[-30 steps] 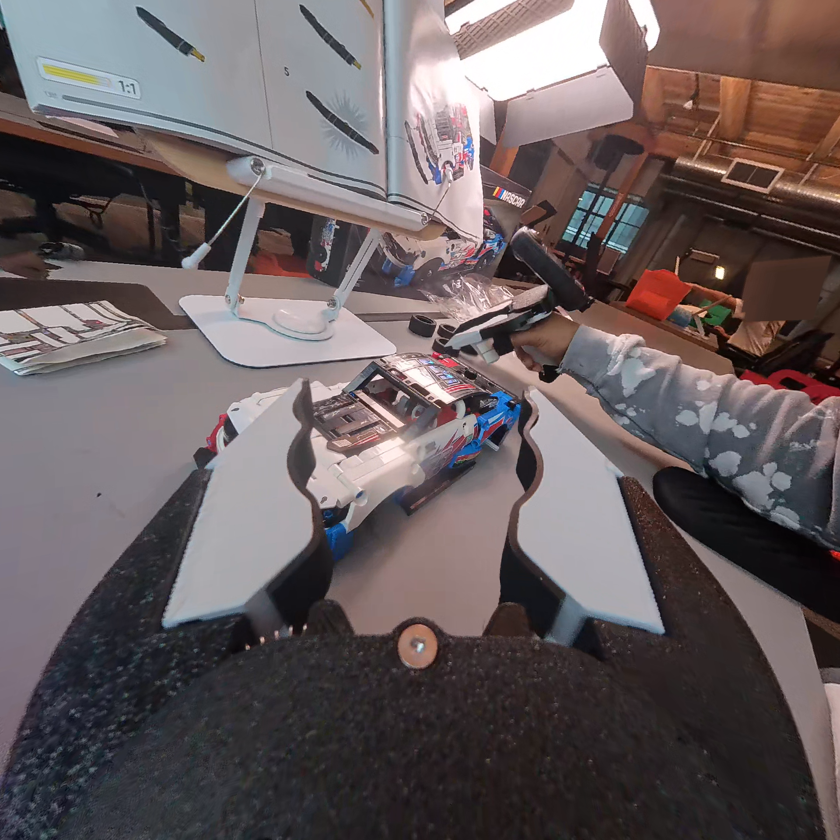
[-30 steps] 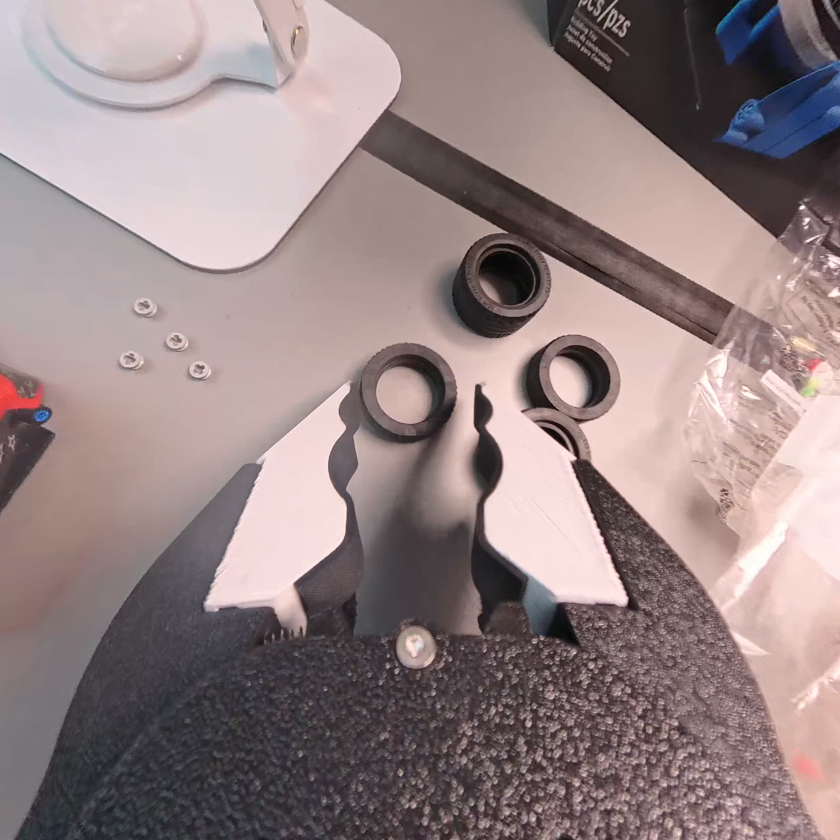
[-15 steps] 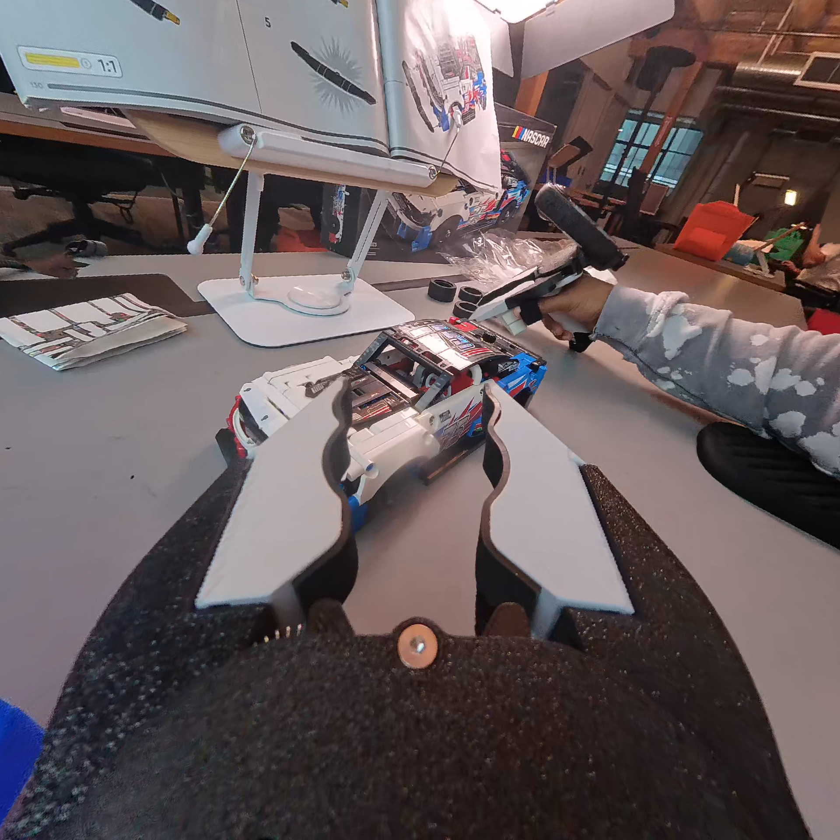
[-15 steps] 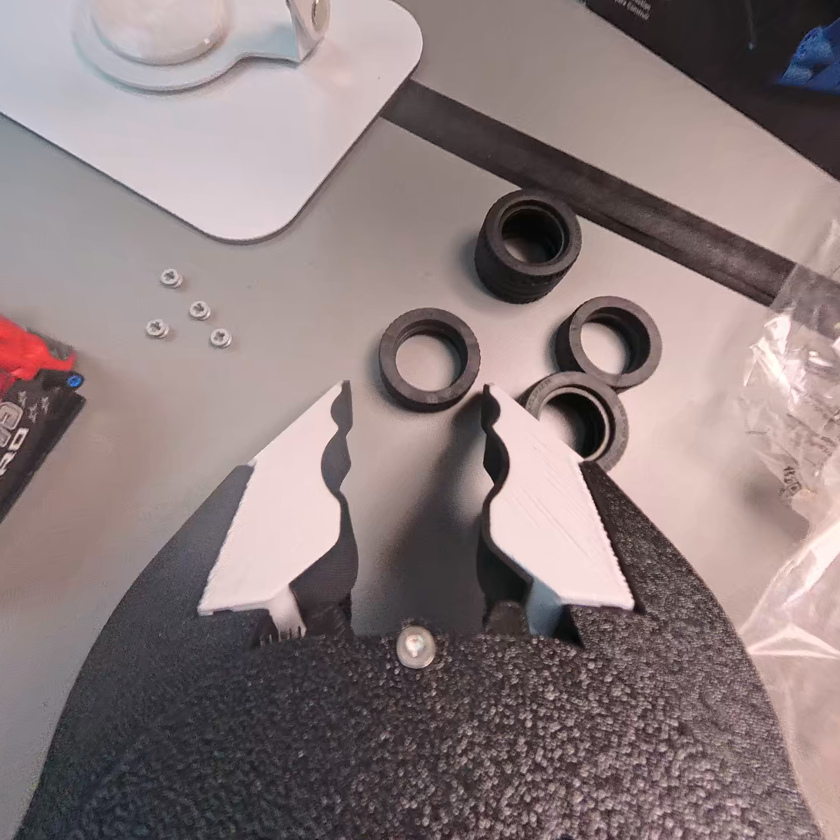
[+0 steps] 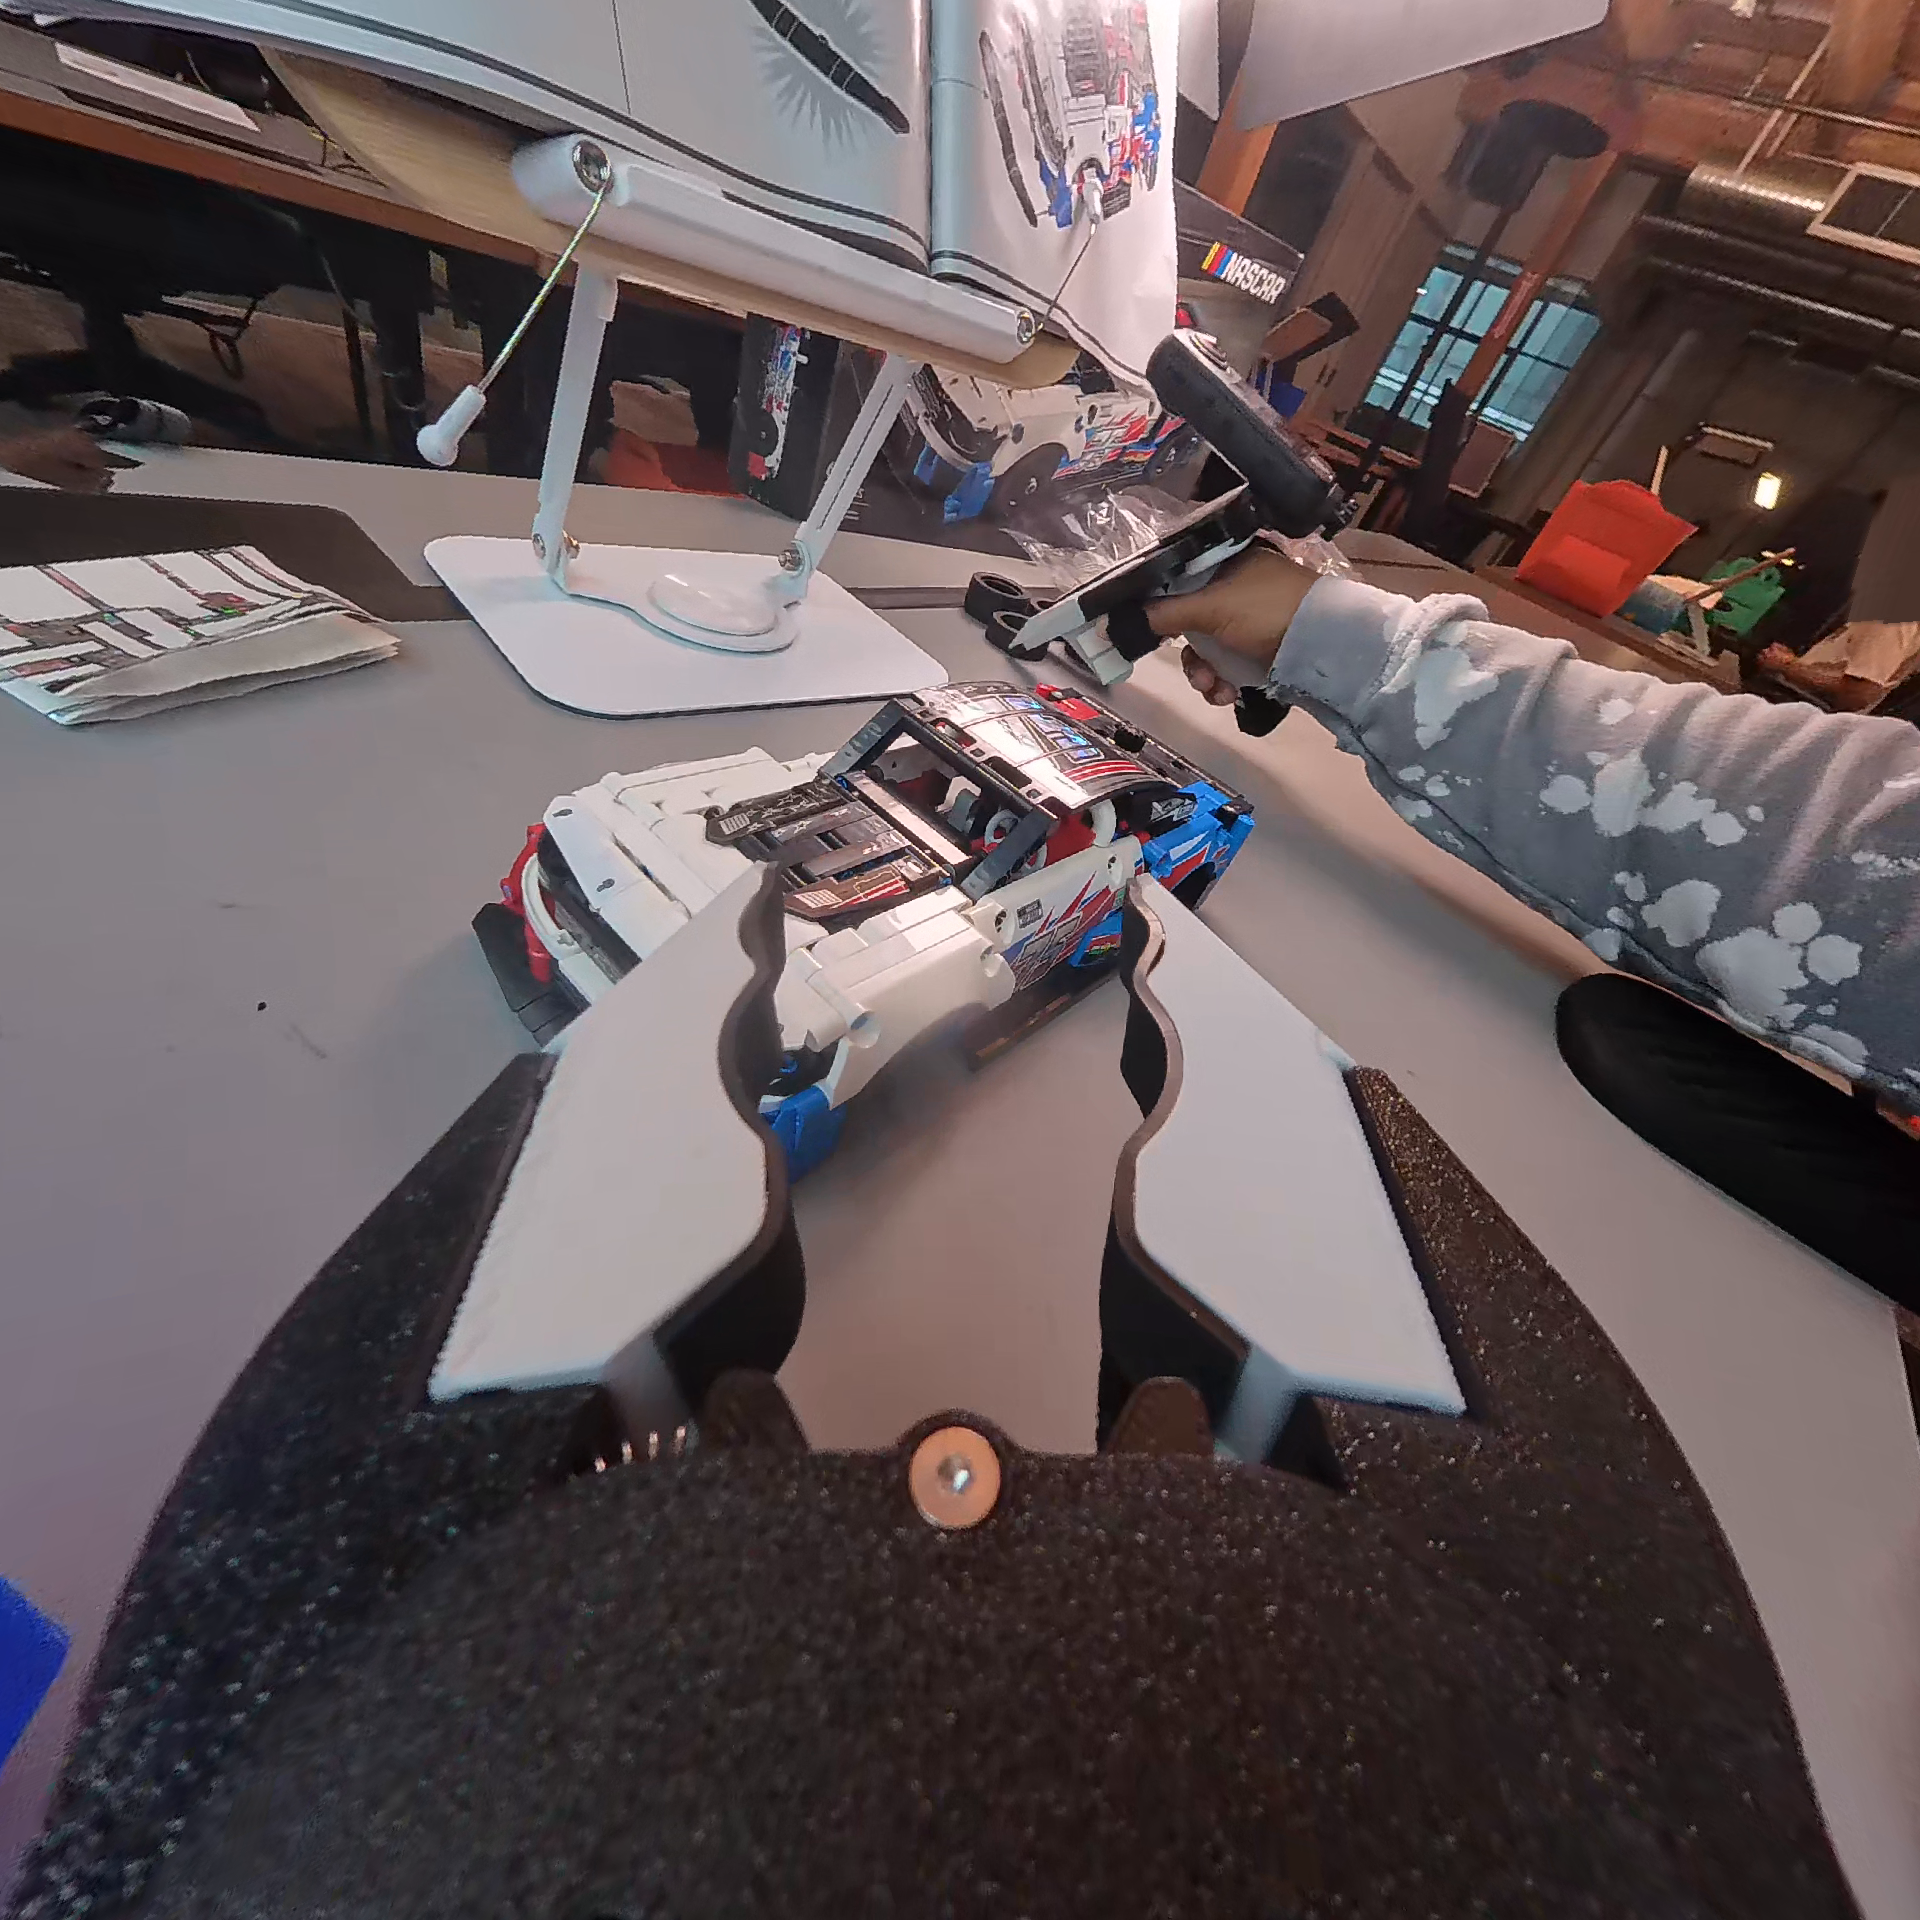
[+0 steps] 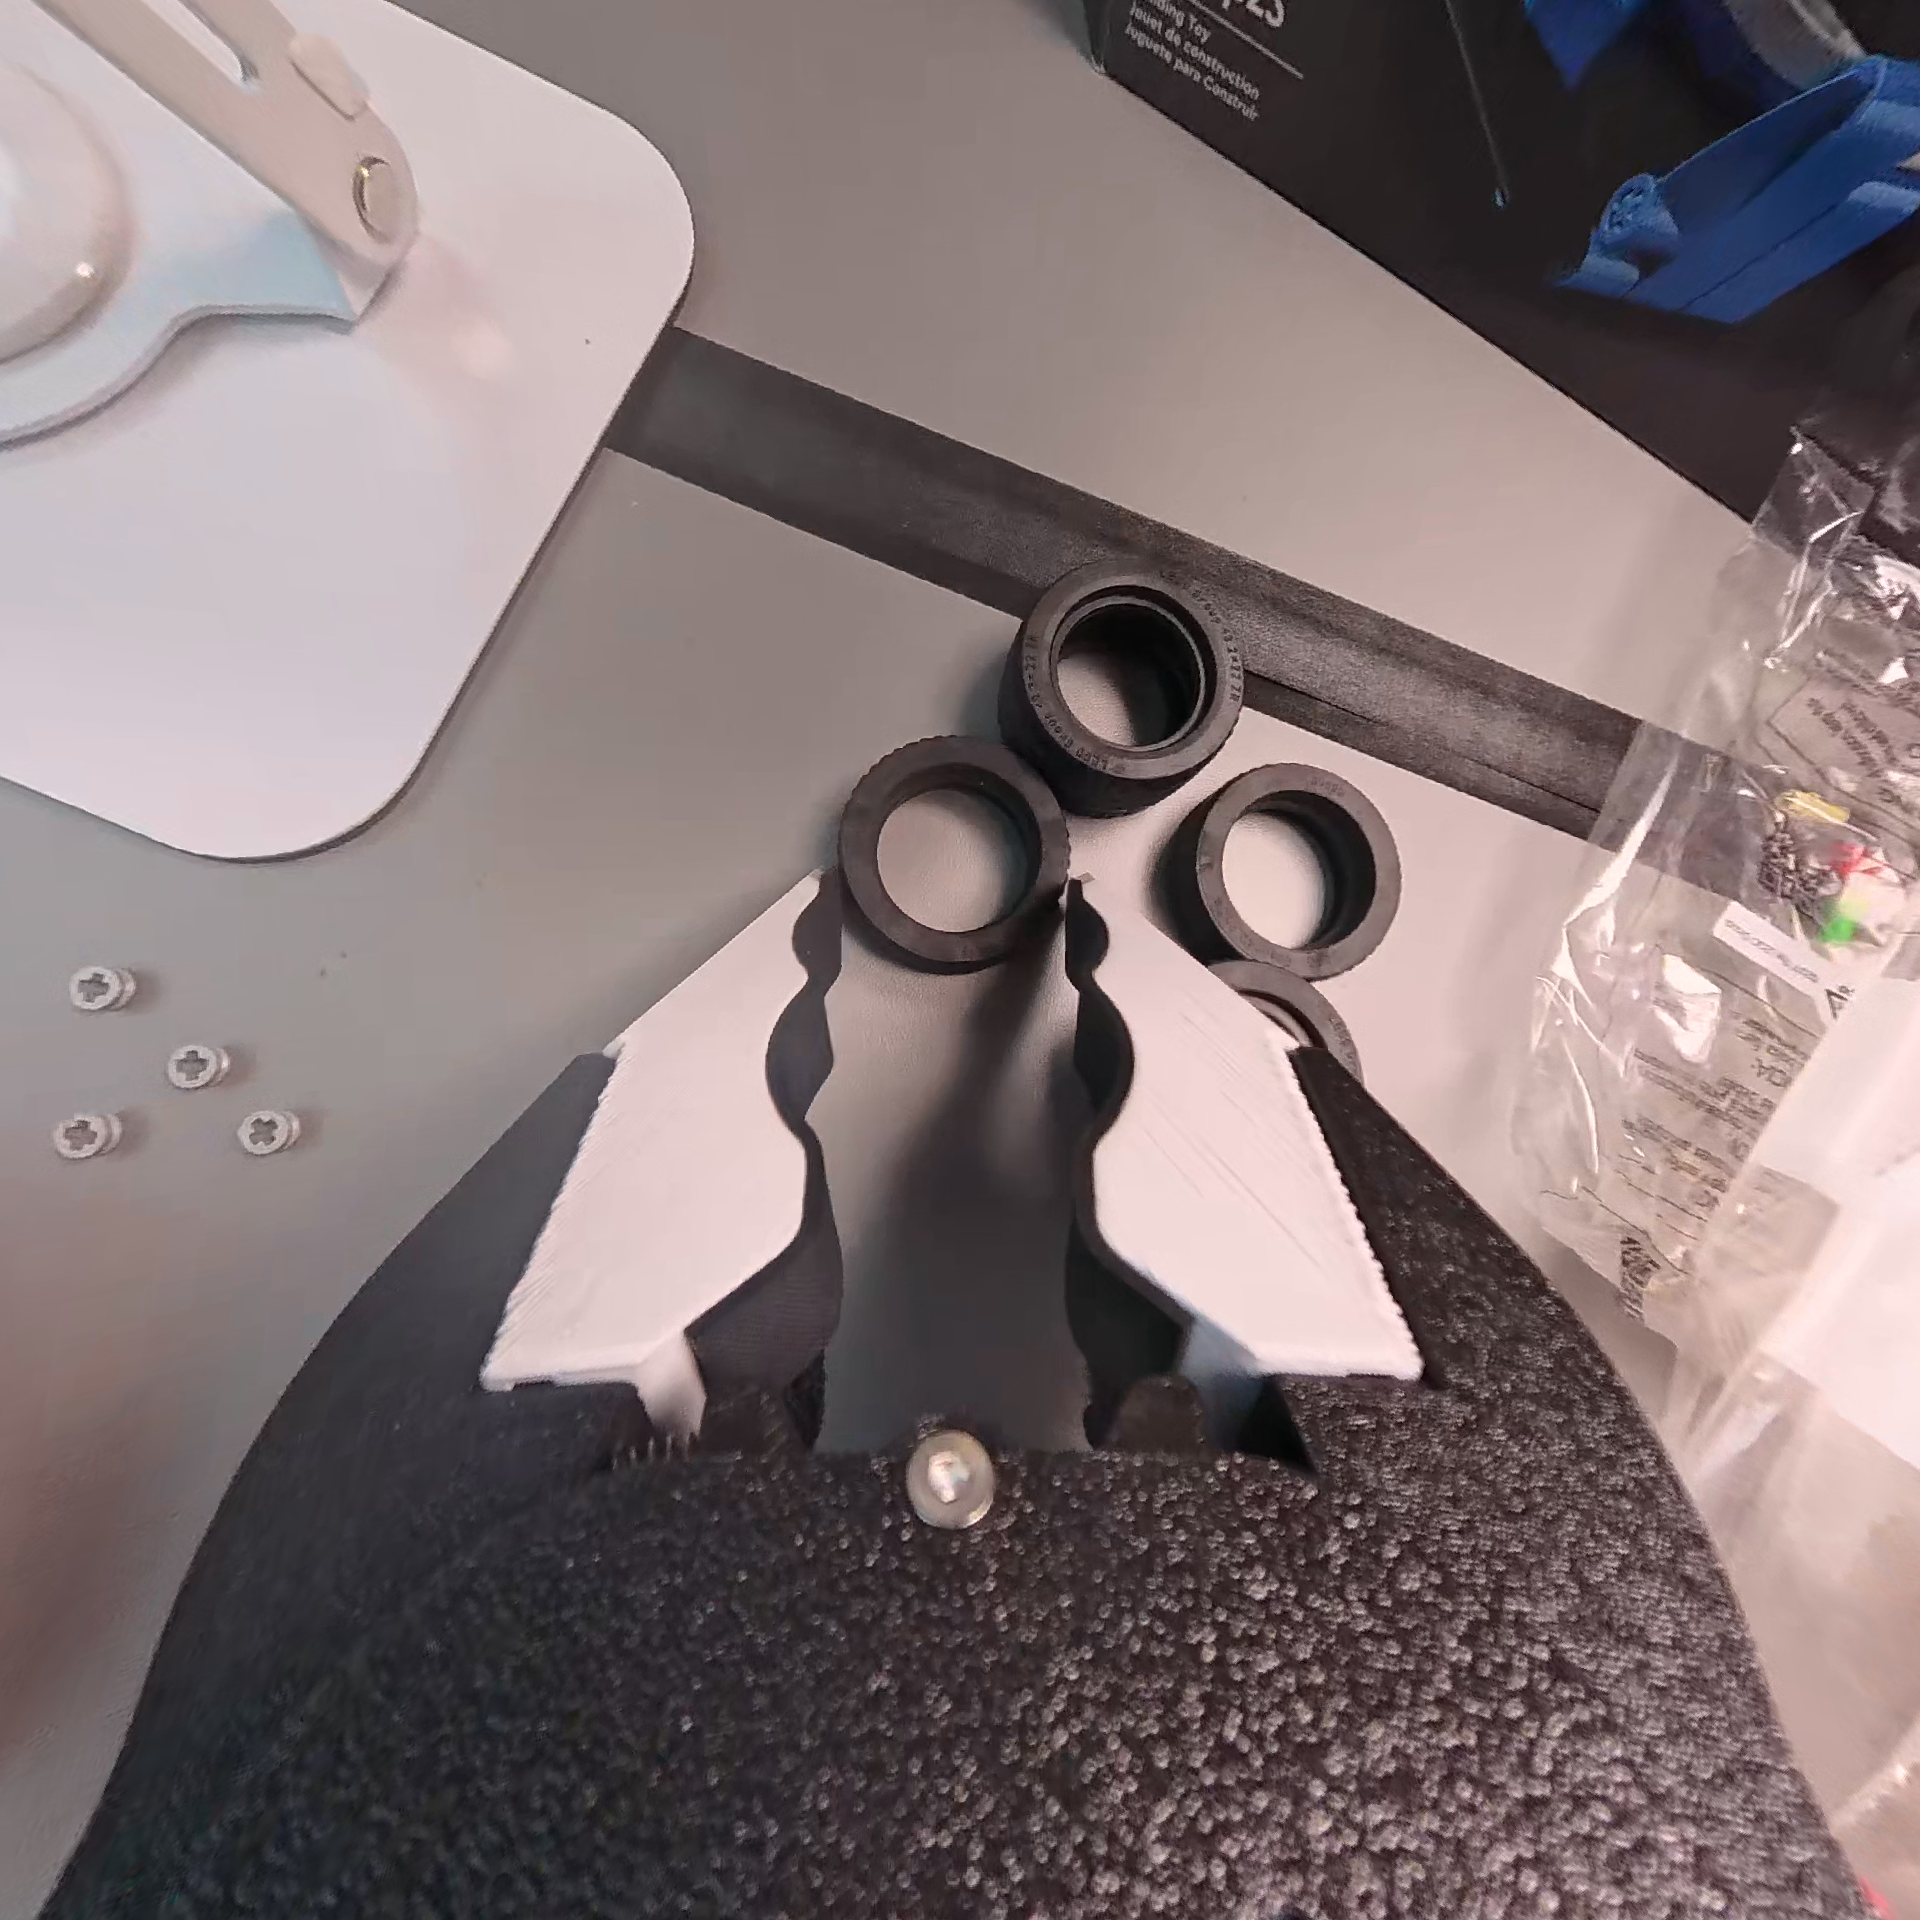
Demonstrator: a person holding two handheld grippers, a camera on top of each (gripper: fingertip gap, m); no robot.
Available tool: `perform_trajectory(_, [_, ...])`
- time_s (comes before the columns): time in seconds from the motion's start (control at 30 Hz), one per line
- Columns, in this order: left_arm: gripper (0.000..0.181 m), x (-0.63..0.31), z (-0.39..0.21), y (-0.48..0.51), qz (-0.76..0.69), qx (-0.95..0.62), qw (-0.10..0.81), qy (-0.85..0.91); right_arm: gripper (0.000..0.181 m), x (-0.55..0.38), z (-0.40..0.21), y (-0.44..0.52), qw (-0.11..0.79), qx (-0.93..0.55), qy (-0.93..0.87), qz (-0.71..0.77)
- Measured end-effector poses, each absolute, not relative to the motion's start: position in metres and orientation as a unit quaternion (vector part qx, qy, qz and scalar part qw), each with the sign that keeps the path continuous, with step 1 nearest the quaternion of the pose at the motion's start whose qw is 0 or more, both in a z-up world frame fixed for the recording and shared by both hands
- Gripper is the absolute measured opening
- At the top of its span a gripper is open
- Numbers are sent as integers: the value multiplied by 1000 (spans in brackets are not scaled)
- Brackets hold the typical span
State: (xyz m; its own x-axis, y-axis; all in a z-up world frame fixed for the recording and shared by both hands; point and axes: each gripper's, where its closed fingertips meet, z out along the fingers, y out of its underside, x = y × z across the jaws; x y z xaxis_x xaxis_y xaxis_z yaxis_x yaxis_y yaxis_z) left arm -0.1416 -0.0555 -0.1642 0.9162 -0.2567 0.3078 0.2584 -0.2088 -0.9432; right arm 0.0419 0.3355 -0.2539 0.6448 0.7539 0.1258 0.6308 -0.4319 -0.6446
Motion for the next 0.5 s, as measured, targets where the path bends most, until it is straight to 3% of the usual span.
perform_trajectory(0.13, [64, -141, -165, -58, -200, -754, 625, 8, 62, 47, -231, 319, 367, -825, -407, 139])
perform_trajectory(0.3, [63, -137, -168, -57, -218, -759, 613, 12, 65, 92, -235, 323, 354, -853, -365, 117])
perform_trajectory(0.37, [64, -137, -170, -56, -219, -761, 610, 14, 45, 100, -234, 336, 384, -849, -351, 97])
perform_trajectory(0.5, [64, -137, -170, -57, -219, -762, 609, 11, 38, 101, -235, 354, 390, -855, -332, 83])
